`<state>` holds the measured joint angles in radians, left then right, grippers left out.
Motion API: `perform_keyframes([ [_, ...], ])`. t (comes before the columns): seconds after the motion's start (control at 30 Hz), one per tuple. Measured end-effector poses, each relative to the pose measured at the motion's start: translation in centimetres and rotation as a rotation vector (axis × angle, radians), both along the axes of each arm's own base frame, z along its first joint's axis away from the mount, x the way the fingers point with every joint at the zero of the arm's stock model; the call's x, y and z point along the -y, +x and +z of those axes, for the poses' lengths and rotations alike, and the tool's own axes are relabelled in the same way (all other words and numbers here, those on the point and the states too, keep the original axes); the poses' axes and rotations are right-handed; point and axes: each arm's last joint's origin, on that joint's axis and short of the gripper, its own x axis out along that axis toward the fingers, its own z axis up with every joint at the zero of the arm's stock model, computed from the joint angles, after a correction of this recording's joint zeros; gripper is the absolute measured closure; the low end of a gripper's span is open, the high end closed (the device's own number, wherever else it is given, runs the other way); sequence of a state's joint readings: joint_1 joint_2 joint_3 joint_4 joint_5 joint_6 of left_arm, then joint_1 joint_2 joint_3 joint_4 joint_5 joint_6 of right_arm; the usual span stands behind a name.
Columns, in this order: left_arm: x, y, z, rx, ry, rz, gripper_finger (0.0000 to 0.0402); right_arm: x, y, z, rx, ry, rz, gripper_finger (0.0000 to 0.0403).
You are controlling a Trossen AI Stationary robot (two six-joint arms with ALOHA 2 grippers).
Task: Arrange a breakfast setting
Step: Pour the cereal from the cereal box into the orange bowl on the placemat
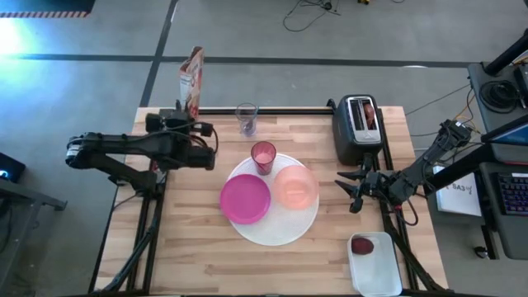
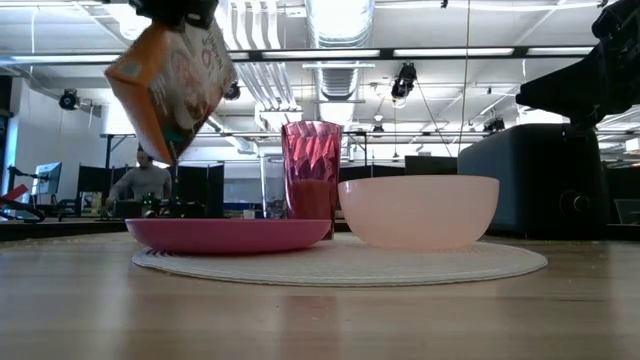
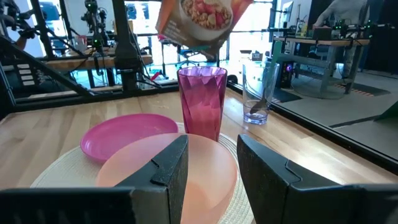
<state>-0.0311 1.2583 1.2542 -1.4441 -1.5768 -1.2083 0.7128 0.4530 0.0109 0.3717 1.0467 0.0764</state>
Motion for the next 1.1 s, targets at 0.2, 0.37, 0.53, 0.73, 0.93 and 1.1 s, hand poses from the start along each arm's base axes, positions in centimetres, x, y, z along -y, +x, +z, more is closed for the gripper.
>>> perform_keyframes([
  [0.2, 1.3, -0.1, 3.9, -0.044, 0.004, -0.066, 0.0401, 0.0, 0.0, 0.0, 0.0, 0.0, 0.0, 0.0275],
  [0.37, 3.2, -0.4, 6.0, -0.088, -0.064, -0.201, 0.0401, 0.0, 0.0, 0.0, 0.0, 0.0, 0.0, 0.0275],
  [0.53, 5.8, -0.9, 7.6, -0.055, -0.151, -0.388, 0.0401, 0.0, 0.0, 0.0, 0.0, 0.0, 0.001, 0.0275],
  [0.73, 8.6, -1.5, 9.0, 0.036, -0.249, -0.589, 0.0401, 0.0, 0.0, 0.0, 0.0, 0.001, 0.0, 0.0275],
  [0.93, 11.2, -1.1, 9.3, 0.117, -0.345, -0.763, 0.0401, 0.0, 0.0, 0.0, 0.0, 0.0, 0.0, 0.0275],
  [1.1, 13.2, 0.3, 9.7, 0.127, -0.41, -0.919, 0.0401, 0.0, 0.0, 0.0, 0.0, 0.001, 0.0, 0.0275],
])
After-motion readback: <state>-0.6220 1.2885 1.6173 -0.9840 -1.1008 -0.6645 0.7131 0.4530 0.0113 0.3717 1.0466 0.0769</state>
